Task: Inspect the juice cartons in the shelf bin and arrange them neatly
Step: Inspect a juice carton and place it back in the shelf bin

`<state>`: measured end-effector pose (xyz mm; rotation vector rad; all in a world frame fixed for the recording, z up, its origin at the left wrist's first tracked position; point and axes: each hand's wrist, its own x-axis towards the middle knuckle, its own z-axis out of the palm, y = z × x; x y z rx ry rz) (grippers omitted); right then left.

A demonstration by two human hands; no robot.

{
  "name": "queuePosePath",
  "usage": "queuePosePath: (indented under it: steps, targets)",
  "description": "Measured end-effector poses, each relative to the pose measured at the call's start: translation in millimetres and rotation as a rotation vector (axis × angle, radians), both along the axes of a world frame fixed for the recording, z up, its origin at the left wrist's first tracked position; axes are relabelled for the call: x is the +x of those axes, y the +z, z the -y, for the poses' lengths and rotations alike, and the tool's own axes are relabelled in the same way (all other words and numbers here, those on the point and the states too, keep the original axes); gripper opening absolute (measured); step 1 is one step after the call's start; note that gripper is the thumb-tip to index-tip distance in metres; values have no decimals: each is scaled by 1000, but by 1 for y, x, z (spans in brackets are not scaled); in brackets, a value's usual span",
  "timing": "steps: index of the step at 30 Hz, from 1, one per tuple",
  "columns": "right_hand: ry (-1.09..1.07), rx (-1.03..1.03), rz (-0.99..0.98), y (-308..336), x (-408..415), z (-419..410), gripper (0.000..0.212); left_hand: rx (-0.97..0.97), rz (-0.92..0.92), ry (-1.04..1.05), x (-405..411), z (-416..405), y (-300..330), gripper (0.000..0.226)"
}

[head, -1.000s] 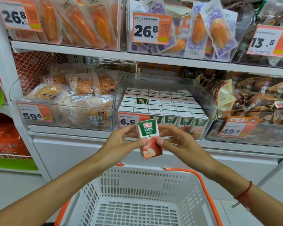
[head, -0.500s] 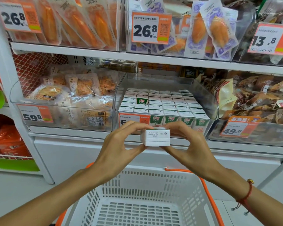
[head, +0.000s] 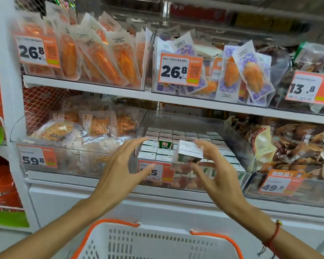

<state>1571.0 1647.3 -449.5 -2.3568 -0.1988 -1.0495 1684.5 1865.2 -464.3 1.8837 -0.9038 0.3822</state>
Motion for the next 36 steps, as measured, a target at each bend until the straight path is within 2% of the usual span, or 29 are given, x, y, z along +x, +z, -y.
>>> queuePosePath:
  steps: [4, 8, 11, 14, 18, 20, 25, 32, 36]
  targets:
    - [-77, -106, -34, 25, 52, 20, 48, 118, 96, 176, 47, -5, -11, 58]
    - [-94, -185, -149, 38, 97, 35, 45, 301, 251, 245, 71, -6, -27, 64]
    - [-94, -202, -232, 41, 123, 38, 43, 304, 361, 282, 76, -6, -34, 62]
    - [-49, -166, -359, 38, 141, 38, 40, 250, 343, 290, 75, -3, -36, 53]
    - [63, 77, -439, 36, 151, 35, 38, 221, 307, 301, 71, -2, -38, 52]
    - [80, 113, -455, 33, 153, 36, 35, 222, 277, 286, 70, -2, -38, 54]
    - [80, -25, -641, 14, 147, 42, 30, 199, 251, 262, 70, -1, -37, 52]
    - [-88, -368, -599, 1, 149, 39, 35, 207, 202, 272, 71, 0, -39, 50]
    - [-85, -381, -628, 8, 150, 42, 30, 199, 182, 280, 70, 1, -39, 50]
